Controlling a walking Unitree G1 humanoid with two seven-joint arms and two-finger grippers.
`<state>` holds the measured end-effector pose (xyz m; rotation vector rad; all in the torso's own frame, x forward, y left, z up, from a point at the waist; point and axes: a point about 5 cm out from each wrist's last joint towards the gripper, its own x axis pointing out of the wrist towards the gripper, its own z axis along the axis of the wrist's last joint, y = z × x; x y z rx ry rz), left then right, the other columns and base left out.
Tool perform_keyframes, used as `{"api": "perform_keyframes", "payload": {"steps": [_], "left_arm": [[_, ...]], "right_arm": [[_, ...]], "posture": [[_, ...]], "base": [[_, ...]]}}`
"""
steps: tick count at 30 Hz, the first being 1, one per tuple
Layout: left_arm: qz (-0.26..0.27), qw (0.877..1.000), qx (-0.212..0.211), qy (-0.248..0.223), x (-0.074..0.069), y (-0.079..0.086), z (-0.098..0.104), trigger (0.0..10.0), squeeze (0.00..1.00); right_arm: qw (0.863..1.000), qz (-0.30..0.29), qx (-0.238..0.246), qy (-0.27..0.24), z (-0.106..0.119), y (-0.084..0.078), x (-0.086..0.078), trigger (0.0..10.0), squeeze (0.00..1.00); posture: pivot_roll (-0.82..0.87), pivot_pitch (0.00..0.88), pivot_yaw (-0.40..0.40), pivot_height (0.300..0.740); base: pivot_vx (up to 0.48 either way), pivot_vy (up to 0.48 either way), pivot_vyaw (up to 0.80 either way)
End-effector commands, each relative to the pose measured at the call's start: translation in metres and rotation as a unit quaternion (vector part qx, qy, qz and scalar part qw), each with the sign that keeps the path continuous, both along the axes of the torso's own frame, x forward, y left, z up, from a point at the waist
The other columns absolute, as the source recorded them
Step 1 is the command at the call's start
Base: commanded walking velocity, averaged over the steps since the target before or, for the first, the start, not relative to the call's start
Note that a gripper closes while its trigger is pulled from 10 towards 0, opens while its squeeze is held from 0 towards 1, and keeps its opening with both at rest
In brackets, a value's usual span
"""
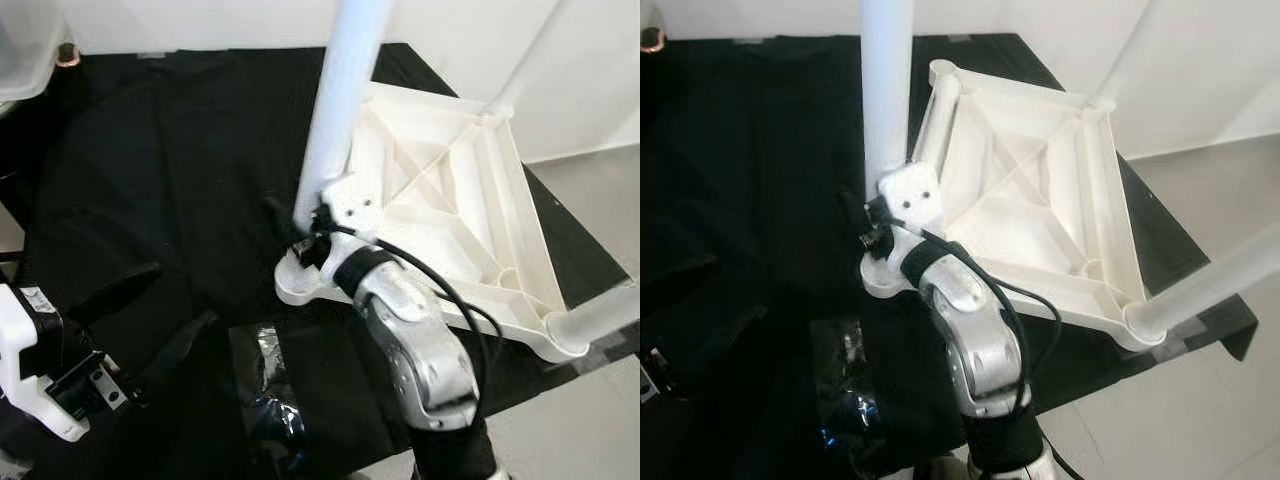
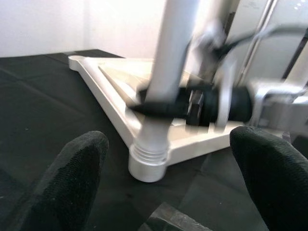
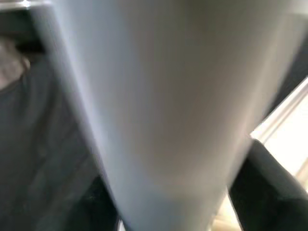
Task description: Building children table
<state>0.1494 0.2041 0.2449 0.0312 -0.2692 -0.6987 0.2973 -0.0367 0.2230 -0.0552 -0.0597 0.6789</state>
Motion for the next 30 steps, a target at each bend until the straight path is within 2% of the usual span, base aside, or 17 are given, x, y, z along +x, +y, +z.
{"api": "perform_keyframes", "payload": {"steps": [1,2,3,4,5,6,7,8,12,13,18,19,22,24,25,26,30], "left_arm": [[-0.009,1.0,0.005,0.005,-0.002,-0.002,-0.001,10.0,0.0],[-0.01,1.0,0.005,0.006,-0.002,-0.002,-0.001,10.0,0.0],[-0.01,1.0,0.005,0.006,-0.002,-0.002,-0.001,10.0,0.0],[-0.011,1.0,0.005,0.006,-0.002,-0.002,-0.001,10.0,0.0],[-0.012,1.0,0.004,0.008,-0.003,-0.003,-0.002,10.0,0.0],[-0.012,1.0,0.004,0.008,-0.003,-0.003,-0.002,10.0,0.0],[-0.012,1.0,0.003,0.009,-0.004,-0.004,-0.002,10.0,0.0],[-0.012,1.0,0.003,0.009,-0.004,-0.004,-0.002,10.0,0.0],[-0.011,1.0,0.003,0.011,-0.005,-0.004,-0.002,10.0,0.0],[-0.011,1.0,0.003,0.012,-0.006,-0.004,-0.002,10.0,0.0],[-0.011,1.0,0.003,0.012,-0.007,-0.004,-0.002,10.0,0.0],[-0.011,1.0,0.003,0.015,-0.008,-0.004,-0.002,10.0,0.0],[-0.01,1.0,0.004,0.016,-0.008,-0.004,-0.002,10.0,0.0],[-0.01,1.0,0.004,0.018,-0.009,-0.004,-0.002,10.0,0.0],[-0.01,1.0,0.004,0.018,-0.009,-0.004,-0.002,10.0,0.0],[-0.009,1.0,0.004,0.018,-0.01,-0.004,-0.002,10.0,0.0],[-0.007,1.0,0.005,0.018,-0.01,-0.004,-0.002,10.0,0.0]], "right_arm": [[0.998,0.048,0.02,-0.036,0.023,0.001,0.005,10.0,1.0],[0.994,0.082,0.013,-0.064,0.036,-0.002,0.012,10.0,1.0],[0.994,0.082,0.013,-0.064,0.036,-0.002,0.012,10.0,1.0],[0.989,0.118,-0.007,-0.088,0.044,-0.005,0.018,10.0,1.0],[0.959,0.244,-0.074,-0.125,0.048,-0.012,0.014,10.0,0.52],[0.959,0.244,-0.074,-0.125,0.048,-0.012,0.014,10.0,0.52],[0.945,0.288,-0.09,-0.127,0.048,-0.015,0.011,10.0,0.52],[0.937,0.31,-0.097,-0.126,0.047,-0.017,0.01,10.0,0.0],[0.932,0.32,-0.116,-0.127,0.049,-0.023,0.017,10.0,0.0],[0.927,0.329,-0.126,-0.129,0.052,-0.032,0.029,10.0,0.0],[0.926,0.333,-0.124,-0.128,0.054,-0.034,0.034,10.0,0.0],[0.927,0.329,-0.124,-0.128,0.059,-0.037,0.049,10.0,0.0],[0.927,0.329,-0.123,-0.131,0.06,-0.037,0.054,10.0,0.0],[0.926,0.331,-0.114,-0.139,0.063,-0.036,0.061,2.1,0.0],[0.926,0.331,-0.114,-0.139,0.063,-0.036,0.061,2.1,0.0],[0.925,0.337,-0.107,-0.138,0.063,-0.036,0.063,0.0,0.0],[0.921,0.352,-0.098,-0.133,0.06,-0.037,0.064,0.0,0.0]], "posture": [[0.17,0.296,-0.13,0.74],[0.17,0.298,-0.13,0.74],[0.17,0.298,-0.13,0.74],[0.17,0.298,-0.13,0.74],[0.18,0.31,-0.137,0.74],[0.18,0.31,-0.137,0.74],[0.18,0.31,-0.137,0.74],[0.18,0.31,-0.137,0.74],[0.18,0.318,-0.138,0.74],[0.19,0.322,-0.138,0.74],[0.19,0.325,-0.138,0.74],[0.19,0.331,-0.138,0.74],[0.2,0.333,-0.137,0.74],[0.2,0.336,-0.137,0.74],[0.2,0.336,-0.137,0.74],[0.21,0.335,-0.139,0.74],[0.21,0.333,-0.142,0.74]], "base": [[0.0,0.0,0.0],[0.0,0.0,0.0],[0.0,0.0,0.0],[0.0,0.0,0.0],[0.0,0.0,0.0],[0.0,0.0,0.0],[0.0,0.0,0.0],[0.0,0.0,0.0],[0.0,0.0,0.0],[0.0,0.0,0.0],[0.0,0.0,0.0],[0.0,0.0,0.0],[0.0,0.0,0.0],[0.0,0.0,0.0],[0.0,0.0,0.0],[0.0,0.0,0.0],[0.0,0.0,0.0]]}}
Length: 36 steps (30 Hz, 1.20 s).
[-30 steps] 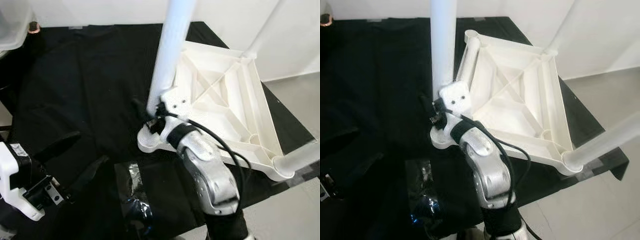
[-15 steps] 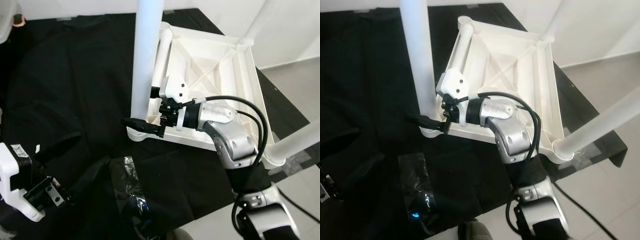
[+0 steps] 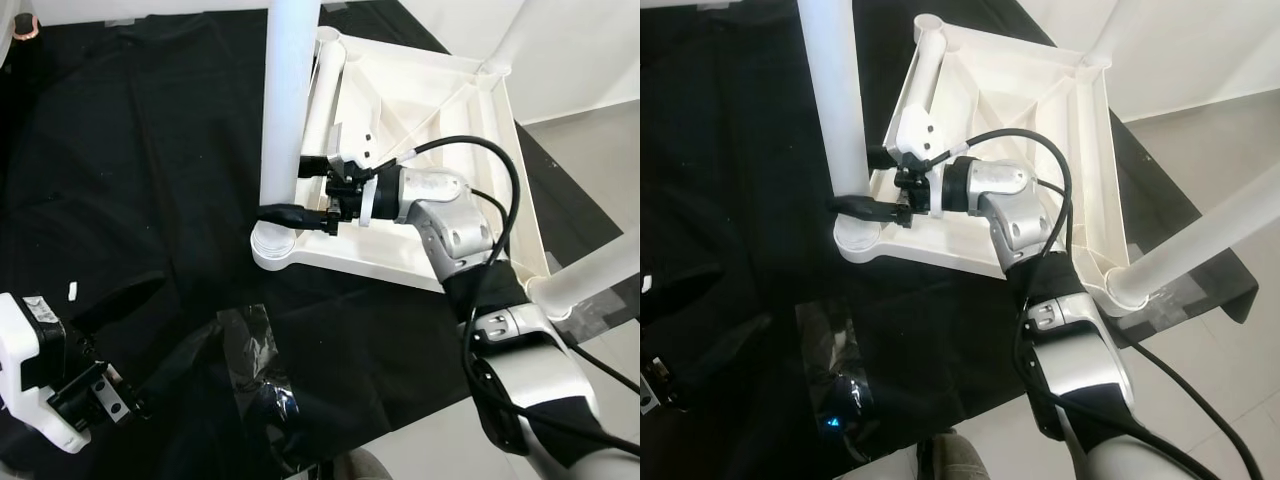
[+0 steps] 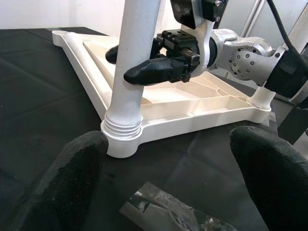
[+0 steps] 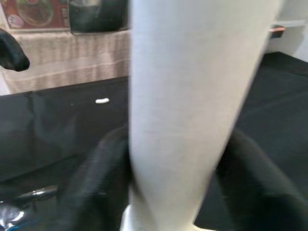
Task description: Building children table
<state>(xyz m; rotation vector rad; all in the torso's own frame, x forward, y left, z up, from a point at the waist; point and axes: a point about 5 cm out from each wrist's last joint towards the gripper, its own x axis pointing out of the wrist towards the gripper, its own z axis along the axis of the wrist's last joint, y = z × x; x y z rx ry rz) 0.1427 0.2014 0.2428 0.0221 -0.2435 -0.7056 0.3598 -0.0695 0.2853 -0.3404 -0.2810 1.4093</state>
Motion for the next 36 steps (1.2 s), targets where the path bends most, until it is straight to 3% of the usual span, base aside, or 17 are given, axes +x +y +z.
{"api": "perform_keyframes", "payload": {"steps": [1,8,12,13,14,15,16,17,28,29,30,31,32,33,34,35,36], "left_arm": [[-0.003,1.0,0.004,0.005,-0.003,-0.001,0.001,10.0,0.0],[-0.005,1.0,0.003,0.005,-0.003,-0.002,0.0,10.0,0.0],[-0.005,1.0,0.003,0.005,-0.003,-0.002,-0.001,10.0,0.0],[-0.005,1.0,0.003,0.006,-0.002,0.0,-0.002,10.0,0.0],[-0.005,1.0,0.004,0.006,-0.002,0.0,-0.002,10.0,0.0],[-0.006,1.0,0.004,0.005,0.0,0.0,-0.002,10.0,0.0],[-0.006,1.0,0.004,0.005,0.0,0.0,-0.002,10.0,0.0],[-0.011,1.0,0.001,0.003,0.002,-0.001,-0.002,10.0,0.0],[-0.025,1.0,-0.001,-0.002,0.009,-0.003,-0.002,10.0,0.0],[-0.026,1.0,-0.001,-0.002,0.009,-0.003,-0.001,10.0,0.0],[-0.026,1.0,-0.001,-0.002,0.009,-0.003,-0.001,10.0,0.0],[-0.026,1.0,-0.001,-0.003,0.009,-0.003,-0.001,10.0,0.0],[-0.026,1.0,-0.001,-0.003,0.009,-0.003,-0.001,10.0,0.0],[-0.027,1.0,0.0,-0.003,0.01,-0.004,-0.001,10.0,0.0],[-0.027,1.0,0.0,-0.003,0.01,-0.004,-0.001,10.0,0.0],[-0.029,1.0,0.0,-0.003,0.01,-0.005,-0.001,10.0,0.0],[-0.029,1.0,0.0,-0.003,0.01,-0.005,-0.001,10.0,0.0]], "right_arm": [[1.0,-0.001,0.007,0.008,-0.005,-0.006,0.001,0.0,0.0],[0.998,-0.008,0.04,0.042,-0.02,-0.013,-0.003,0.0,0.0],[0.991,-0.082,0.073,0.077,-0.048,-0.001,-0.016,0.0,0.0],[0.926,-0.36,0.073,0.092,-0.096,0.008,-0.041,0.0,0.0],[0.878,-0.464,0.068,0.093,-0.109,0.0,-0.055,0.0,0.0],[0.875,-0.471,0.057,0.092,-0.117,0.007,-0.073,0.0,0.0],[0.875,-0.471,0.057,0.092,-0.117,0.007,-0.073,0.0,0.0],[0.898,-0.428,0.054,0.089,-0.12,0.022,-0.088,0.0,0.0],[0.902,-0.414,0.074,0.094,-0.116,0.028,-0.081,0.0,0.0],[0.901,-0.418,0.069,0.097,-0.115,0.029,-0.084,5.4,0.0],[0.901,-0.418,0.069,0.097,-0.115,0.029,-0.084,5.4,0.0],[0.899,-0.42,0.074,0.101,-0.111,0.029,-0.084,10.0,0.0],[0.899,-0.42,0.074,0.101,-0.111,0.029,-0.084,10.0,0.0],[0.903,-0.411,0.082,0.096,-0.104,0.029,-0.083,10.0,1.0],[0.903,-0.411,0.082,0.096,-0.104,0.029,-0.083,10.0,1.0],[0.92,-0.362,0.127,0.085,-0.076,0.025,-0.071,10.0,1.0],[0.92,-0.362,0.127,0.085,-0.076,0.025,-0.071,10.0,1.0]], "posture": [[0.21,0.333,-0.142,0.74],[0.19,0.323,-0.143,0.74],[0.19,0.317,-0.144,0.74],[0.17,0.314,-0.142,0.74],[0.17,0.314,-0.141,0.74],[0.18,0.319,-0.131,0.74],[0.18,0.319,-0.131,0.74],[0.17,0.3,-0.116,0.74],[0.17,0.279,-0.111,0.74],[0.17,0.279,-0.111,0.74],[0.17,0.279,-0.111,0.74],[0.17,0.279,-0.109,0.74],[0.17,0.279,-0.109,0.74],[0.18,0.278,-0.109,0.74],[0.18,0.278,-0.109,0.74],[0.18,0.282,-0.112,0.74],[0.18,0.282,-0.112,0.74]], "base": [[0.0,0.0,0.0],[0.0,0.0,0.0],[0.0,0.0,0.0],[0.0,0.0,0.0],[0.0,0.0,0.0],[0.0,0.0,0.0],[0.0,0.0,0.0],[0.0,0.0,0.0],[0.0,0.0,0.0],[0.0,0.0,0.0],[0.0,0.0,0.0],[0.0,0.0,0.0],[0.0,0.0,0.0],[0.0,0.0,0.0],[0.0,0.0,0.0],[0.0,0.0,0.0],[0.0,0.0,0.0]]}}
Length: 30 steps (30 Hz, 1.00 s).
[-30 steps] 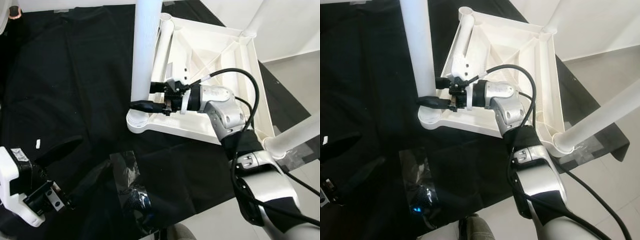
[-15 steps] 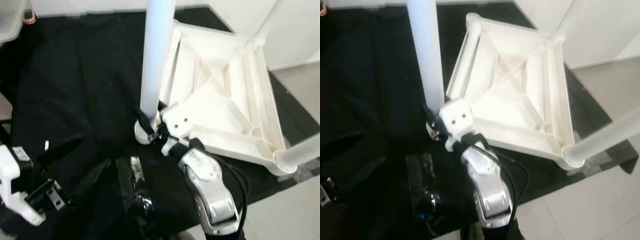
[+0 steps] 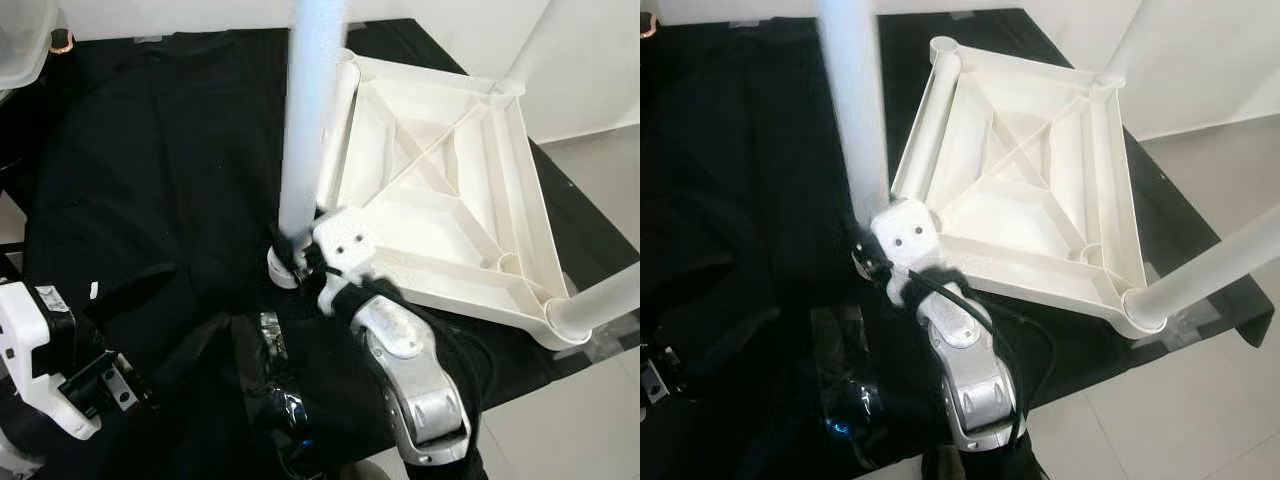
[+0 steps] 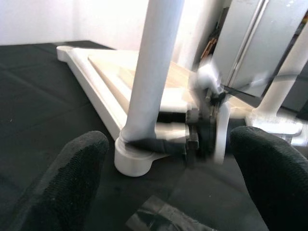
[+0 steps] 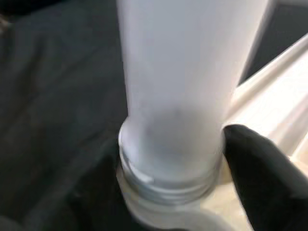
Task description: Building children table
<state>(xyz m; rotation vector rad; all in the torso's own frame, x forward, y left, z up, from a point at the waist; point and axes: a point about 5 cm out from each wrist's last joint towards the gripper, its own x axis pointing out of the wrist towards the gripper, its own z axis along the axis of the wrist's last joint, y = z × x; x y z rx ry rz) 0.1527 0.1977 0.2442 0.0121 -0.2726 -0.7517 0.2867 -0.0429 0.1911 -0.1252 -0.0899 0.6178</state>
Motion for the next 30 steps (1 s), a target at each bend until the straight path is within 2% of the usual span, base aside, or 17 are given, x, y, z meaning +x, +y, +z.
{"api": "perform_keyframes", "payload": {"steps": [1,3,4,6,7,8,9,10,14,16,18,19,20,21,26,30], "left_arm": [[-0.005,1.0,0.007,0.009,0.0,-0.001,-0.002,10.0,0.0],[-0.007,1.0,0.006,0.009,-0.001,-0.002,-0.002,10.0,0.0],[-0.007,1.0,0.006,0.009,-0.001,-0.002,-0.002,10.0,0.0],[-0.008,1.0,0.005,0.01,-0.002,-0.004,-0.002,10.0,0.0],[-0.008,1.0,0.005,0.01,-0.002,-0.004,-0.002,10.0,0.0],[-0.008,1.0,0.003,0.011,-0.003,-0.005,-0.002,10.0,0.0],[-0.008,1.0,0.003,0.011,-0.003,-0.005,-0.002,10.0,0.0],[-0.007,1.0,0.002,0.012,-0.004,-0.006,-0.002,10.0,0.0],[-0.007,1.0,0.001,0.015,-0.007,-0.007,-0.003,10.0,0.0],[-0.007,1.0,0.001,0.017,-0.008,-0.007,-0.003,10.0,0.0],[-0.007,1.0,0.0,0.018,-0.009,-0.007,-0.003,10.0,0.0],[-0.007,1.0,0.001,0.019,-0.009,-0.007,-0.003,10.0,0.0],[-0.007,1.0,0.001,0.02,-0.009,-0.007,-0.003,10.0,0.0],[-0.006,1.0,0.001,0.021,-0.01,-0.007,-0.003,10.0,0.0],[-0.005,1.0,0.002,0.022,-0.01,-0.007,-0.003,10.0,0.0],[-0.003,1.0,0.004,0.023,-0.011,-0.006,-0.003,10.0,0.0]], "right_arm": [[0.999,0.021,0.03,-0.027,0.018,-0.002,0.002,10.0,1.0],[0.993,0.086,0.042,-0.062,0.042,-0.008,0.016,10.0,1.0],[0.993,0.086,0.042,-0.062,0.042,-0.008,0.016,10.0,1.0],[0.985,0.146,0.029,-0.085,0.058,-0.017,0.027,10.0,1.0],[0.985,0.146,0.029,-0.085,0.058,-0.017,0.027,10.0,1.0],[0.978,0.185,0.001,-0.097,0.069,-0.026,0.04,10.0,0.6],[0.978,0.185,0.001,-0.097,0.069,-0.026,0.04,10.0,0.6],[0.977,0.189,-0.01,-0.102,0.072,-0.03,0.045,10.0,0.0],[0.965,0.235,-0.045,-0.108,0.085,-0.037,0.061,10.0,0.0],[0.961,0.254,-0.035,-0.098,0.095,-0.039,0.072,10.0,0.0],[0.959,0.266,-0.034,-0.096,0.098,-0.039,0.074,10.0,0.0],[0.954,0.286,-0.032,-0.088,0.1,-0.038,0.076,3.3,0.0],[0.949,0.303,-0.03,-0.084,0.101,-0.038,0.077,3.3,0.0],[0.946,0.311,-0.034,-0.079,0.101,-0.037,0.08,0.0,0.0],[0.941,0.328,-0.04,-0.072,0.101,-0.037,0.081,0.0,0.0],[0.937,0.343,-0.03,-0.062,0.099,-0.044,0.083,0.0,0.0]], "posture": [[0.18,0.282,-0.112,0.74],[0.18,0.288,-0.116,0.74],[0.18,0.288,-0.116,0.74],[0.18,0.3,-0.121,0.74],[0.18,0.3,-0.121,0.74],[0.19,0.305,-0.123,0.74],[0.19,0.305,-0.123,0.74],[0.19,0.31,-0.124,0.74],[0.19,0.319,-0.127,0.74],[0.19,0.323,-0.129,0.74],[0.2,0.325,-0.13,0.74],[0.2,0.33,-0.132,0.74],[0.2,0.33,-0.132,0.74],[0.2,0.33,-0.132,0.74],[0.21,0.334,-0.133,0.74],[0.2,0.328,-0.13,0.74]], "base": [[0.0,0.0,0.0],[0.0,0.0,0.0],[0.0,0.0,0.0],[0.0,0.0,0.0],[0.0,0.0,0.0],[0.0,0.0,0.0],[0.0,0.0,0.0],[0.0,0.0,0.0],[0.0,0.0,0.0],[0.0,0.0,0.0],[0.0,0.0,0.0],[0.0,0.0,0.0],[0.0,0.0,0.0],[0.0,0.0,0.0],[0.0,0.0,0.0],[0.0,0.0,0.0]]}}
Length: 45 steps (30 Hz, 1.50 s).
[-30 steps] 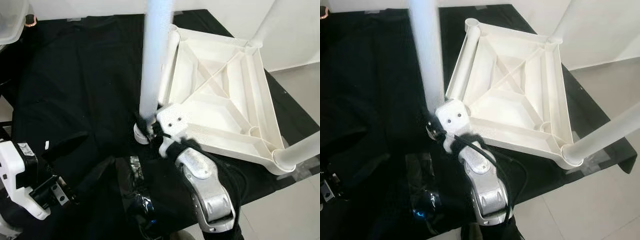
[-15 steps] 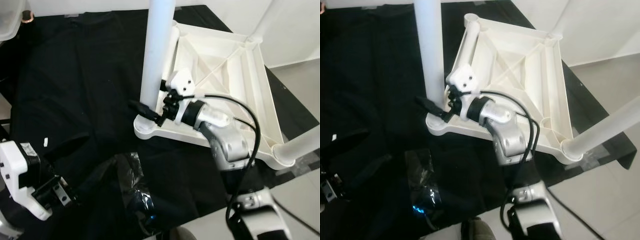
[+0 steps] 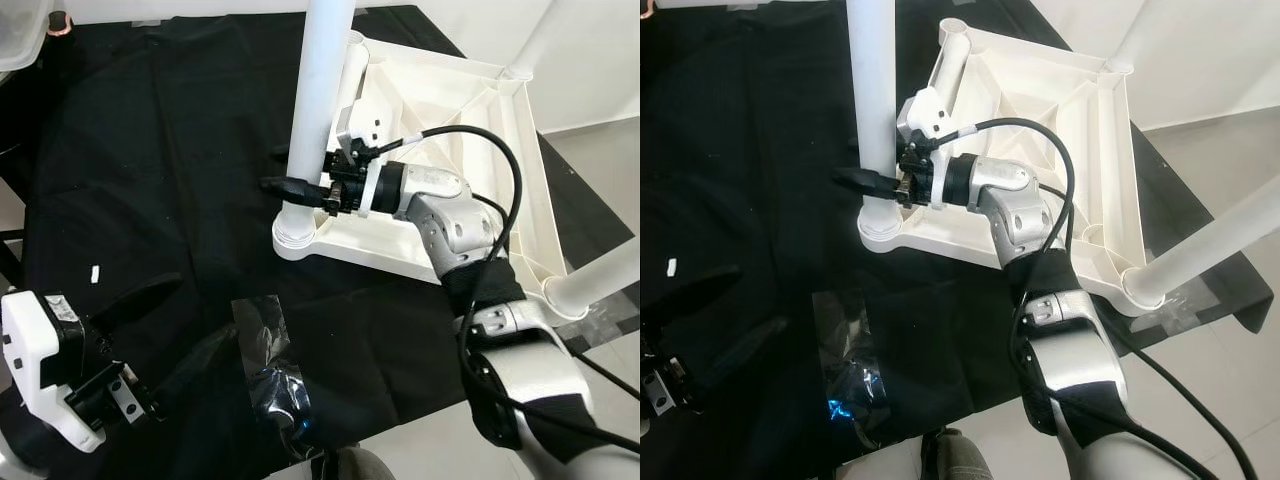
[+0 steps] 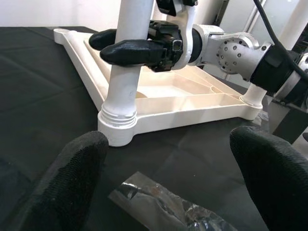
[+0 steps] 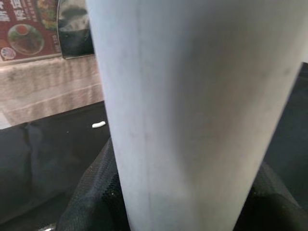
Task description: Building children table
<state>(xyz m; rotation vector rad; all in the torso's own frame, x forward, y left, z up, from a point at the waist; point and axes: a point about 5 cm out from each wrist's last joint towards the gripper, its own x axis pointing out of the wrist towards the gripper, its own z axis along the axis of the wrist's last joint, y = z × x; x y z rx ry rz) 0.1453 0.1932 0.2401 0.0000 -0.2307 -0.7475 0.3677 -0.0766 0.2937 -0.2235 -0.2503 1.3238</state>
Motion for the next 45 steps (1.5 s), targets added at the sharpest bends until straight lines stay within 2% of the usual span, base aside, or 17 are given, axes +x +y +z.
{"api": "perform_keyframes", "payload": {"steps": [1,6,8,9,10,11,15,16,25,26,27,28,34,42,43,44,45], "left_arm": [[-0.005,1.0,0.002,0.002,-0.003,-0.002,0.001,10.0,0.0],[-0.006,1.0,0.002,0.002,-0.003,-0.002,0.0,10.0,0.0],[-0.006,1.0,0.002,0.003,-0.003,-0.002,-0.001,10.0,0.0],[-0.007,1.0,0.003,0.004,-0.002,-0.001,-0.002,10.0,0.0],[-0.007,1.0,0.003,0.004,-0.002,-0.001,-0.002,10.0,0.0],[-0.01,1.0,0.003,0.003,0.0,-0.002,-0.001,10.0,0.0],[-0.012,1.0,0.002,0.001,0.001,-0.002,0.0,10.0,0.0],[-0.013,1.0,0.002,-0.001,0.002,-0.002,0.001,10.0,0.0],[-0.02,1.0,-0.001,-0.005,0.007,-0.003,-0.001,10.0,0.0],[-0.021,1.0,0.0,-0.005,0.007,-0.003,-0.001,10.0,0.0],[-0.021,1.0,0.0,-0.005,0.007,-0.003,-0.001,10.0,0.0],[-0.02,1.0,-0.001,-0.006,0.008,-0.003,0.0,10.0,0.0],[-0.019,1.0,-0.001,-0.006,0.007,-0.003,0.0,10.0,0.0],[-0.019,1.0,-0.002,-0.006,0.006,-0.005,0.0,10.0,0.0],[-0.019,1.0,-0.003,-0.006,0.005,-0.005,0.0,10.0,0.0],[-0.018,1.0,-0.003,-0.005,0.004,-0.005,0.001,10.0,0.0],[-0.018,1.0,-0.003,-0.005,0.004,-0.005,0.001,10.0,0.0]], "right_arm": [[1.0,-0.005,0.009,0.011,-0.004,-0.011,0.002,0.0,0.0],[0.998,0.016,0.013,0.056,-0.037,-0.01,-0.016,0.0,0.0],[0.995,-0.002,0.011,0.097,-0.068,0.008,-0.035,0.0,0.0],[0.982,-0.141,0.017,0.124,-0.098,0.031,-0.046,0.0,0.0],[0.982,-0.141,0.017,0.124,-0.098,0.031,-0.046,0.0,0.0],[0.916,-0.379,0.022,0.129,-0.127,0.044,-0.076,0.0,0.0],[0.913,-0.388,0.027,0.124,-0.127,0.051,-0.087,0.0,0.0],[0.924,-0.358,0.03,0.131,-0.127,0.06,-0.094,0.0,0.0],[0.931,-0.338,0.034,0.134,-0.111,0.059,-0.085,0.8,0.0],[0.934,-0.335,0.044,0.113,-0.102,0.059,-0.088,10.0,0.81],[0.934,-0.335,0.044,0.113,-0.102,0.059,-0.088,10.0,0.81],[0.94,-0.317,0.061,0.109,-0.095,0.058,-0.084,10.0,1.0],[0.96,-0.247,0.101,0.082,-0.064,0.047,-0.062,10.0,1.0],[0.989,-0.133,0.057,0.04,-0.043,0.029,-0.037,10.0,1.0],[0.993,-0.11,0.044,0.029,-0.038,0.027,-0.031,10.0,0.67],[0.994,-0.098,0.036,0.023,-0.033,0.024,-0.025,10.0,0.0],[0.994,-0.098,0.036,0.023,-0.033,0.024,-0.025,10.0,0.0]], "posture": [[0.2,0.328,-0.13,0.74],[0.2,0.309,-0.137,0.74],[0.2,0.294,-0.134,0.74],[0.2,0.302,-0.122,0.74],[0.2,0.302,-0.122,0.74],[0.21,0.297,-0.119,0.74],[0.21,0.302,-0.112,0.74],[0.2,0.29,-0.102,0.74],[0.18,0.277,-0.102,0.74],[0.19,0.277,-0.105,0.74],[0.19,0.277,-0.105,0.74],[0.19,0.277,-0.106,0.74],[0.18,0.282,-0.111,0.74],[0.2,0.298,-0.118,0.74],[0.2,0.301,-0.119,0.74],[0.2,0.301,-0.119,0.74],[0.2,0.301,-0.119,0.74]], "base": [[0.0,0.0,0.0],[0.0,0.0,0.0],[0.0,0.0,0.0],[0.0,0.0,0.0],[0.0,0.0,0.0],[0.0,0.0,0.0],[0.0,0.0,0.0],[0.0,0.0,0.0],[0.0,0.0,0.0],[0.0,0.0,0.0],[0.0,0.0,0.0],[0.0,0.0,0.0],[0.0,0.0,0.0],[0.0,0.0,0.0],[0.0,0.0,0.0],[0.0,0.0,0.0],[0.0,0.0,0.0]]}}
